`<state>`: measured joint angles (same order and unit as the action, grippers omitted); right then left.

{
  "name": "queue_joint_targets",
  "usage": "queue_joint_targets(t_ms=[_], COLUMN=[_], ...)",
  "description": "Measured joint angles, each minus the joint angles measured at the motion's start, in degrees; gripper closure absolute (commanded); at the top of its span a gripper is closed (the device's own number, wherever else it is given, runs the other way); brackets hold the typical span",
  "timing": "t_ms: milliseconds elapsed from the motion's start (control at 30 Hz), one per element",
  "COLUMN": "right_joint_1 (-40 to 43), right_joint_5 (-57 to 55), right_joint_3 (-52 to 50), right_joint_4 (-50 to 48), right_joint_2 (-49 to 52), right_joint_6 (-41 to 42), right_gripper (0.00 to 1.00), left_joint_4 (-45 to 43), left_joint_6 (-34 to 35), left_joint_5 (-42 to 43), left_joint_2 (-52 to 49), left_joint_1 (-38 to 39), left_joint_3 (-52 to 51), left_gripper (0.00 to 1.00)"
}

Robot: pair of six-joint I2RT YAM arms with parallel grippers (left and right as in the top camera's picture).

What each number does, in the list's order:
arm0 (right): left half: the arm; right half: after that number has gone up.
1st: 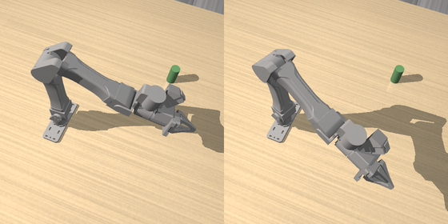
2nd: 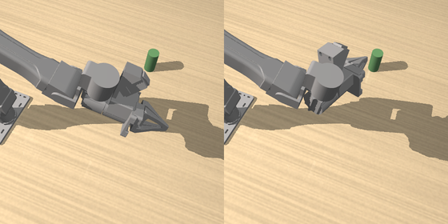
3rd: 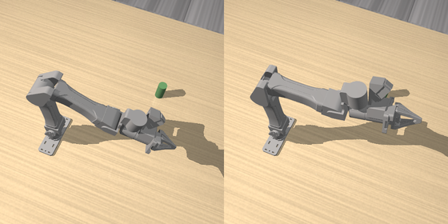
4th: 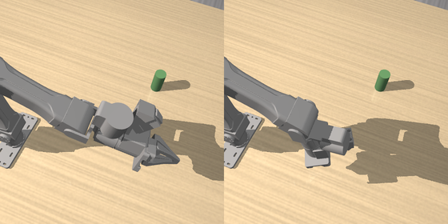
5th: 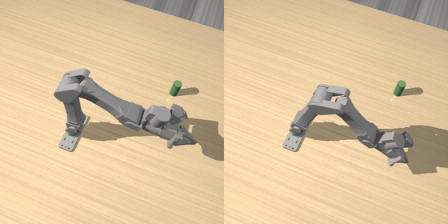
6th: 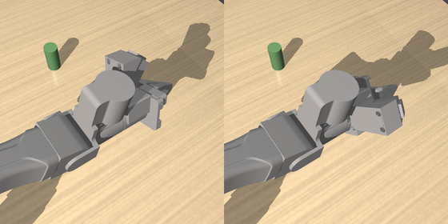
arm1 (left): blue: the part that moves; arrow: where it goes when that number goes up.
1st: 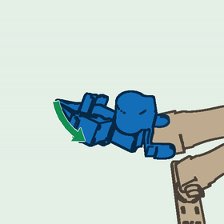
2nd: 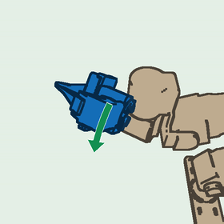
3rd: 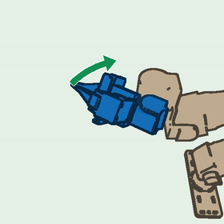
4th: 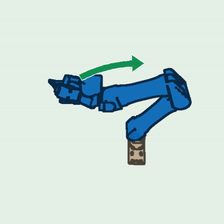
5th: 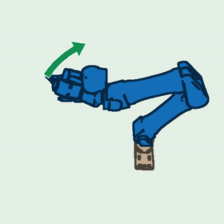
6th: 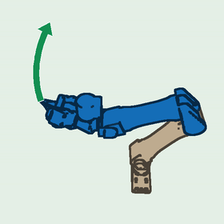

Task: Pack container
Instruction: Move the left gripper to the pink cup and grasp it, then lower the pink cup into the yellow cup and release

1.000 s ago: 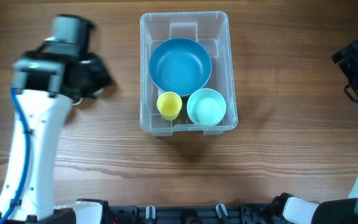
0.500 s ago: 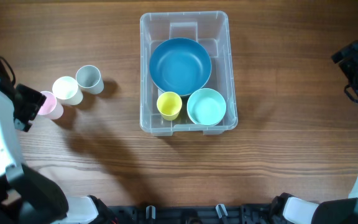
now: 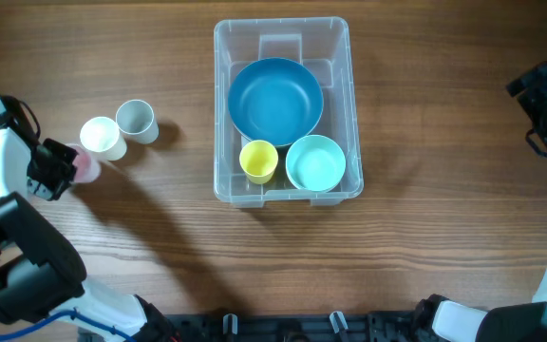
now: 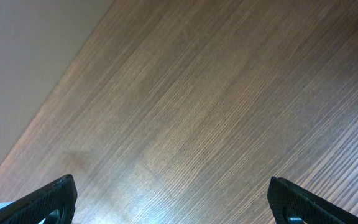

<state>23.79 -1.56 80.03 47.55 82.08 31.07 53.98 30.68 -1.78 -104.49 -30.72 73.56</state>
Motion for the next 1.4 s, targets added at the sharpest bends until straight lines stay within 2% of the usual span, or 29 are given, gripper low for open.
queue_joint_targets(t_ms=[233,433,533,667,833,967,1100,1200,1300,1400], right_joint_1=[0.0,0.0,0.0,0.0,0.0,0.0,0.0,0.0,0.0,0.0], right_joint_5=[0.0,0.0,0.0,0.0,0.0,0.0,0.0,0.0,0.0,0.0], right_joint_3=[0.0,0.0,0.0,0.0,0.0,0.0,0.0,0.0,0.0,0.0], right_joint_4=[0.0,0.0,0.0,0.0,0.0,0.0,0.0,0.0,0.0,0.0], right_joint_2=[0.0,0.0,0.0,0.0,0.0,0.0,0.0,0.0,0.0,0.0], right_joint_6=[0.0,0.0,0.0,0.0,0.0,0.0,0.0,0.0,0.0,0.0], right_gripper=[0.0,0.0,0.0,0.01,0.01,0.0,0.0,0.01,0.0,0.0], left_joint_4=[5.1,8.6,7.9,6.6,3.6,2.5,2.3,2.2,2.0,2.9], left_joint_6=[0.0,-0.7,-1.8,-3.3,-4.2,-4.1,-3.8,-3.4,-2.4,-1.7], left_joint_5=[-0.7,1.3,4.5,8.5,9.0,5.5,3.8,3.3,2.9,2.6], left_joint_2=[3.2,18.1,25.5,30.6,28.8,23.8,17.3,12.6,9.6,9.4], left_joint_1=[-0.2,1.9,7.9,21.9,41.1,52.3,56.3,57.4,57.5,57.4], left_joint_3=[0.2,1.7,2.6,3.0,3.0,3.0,3.0,3.0,3.0,3.1], left_gripper=[0.96,0.96,0.96,0.96,0.96,0.96,0.96,0.92,0.83,0.64])
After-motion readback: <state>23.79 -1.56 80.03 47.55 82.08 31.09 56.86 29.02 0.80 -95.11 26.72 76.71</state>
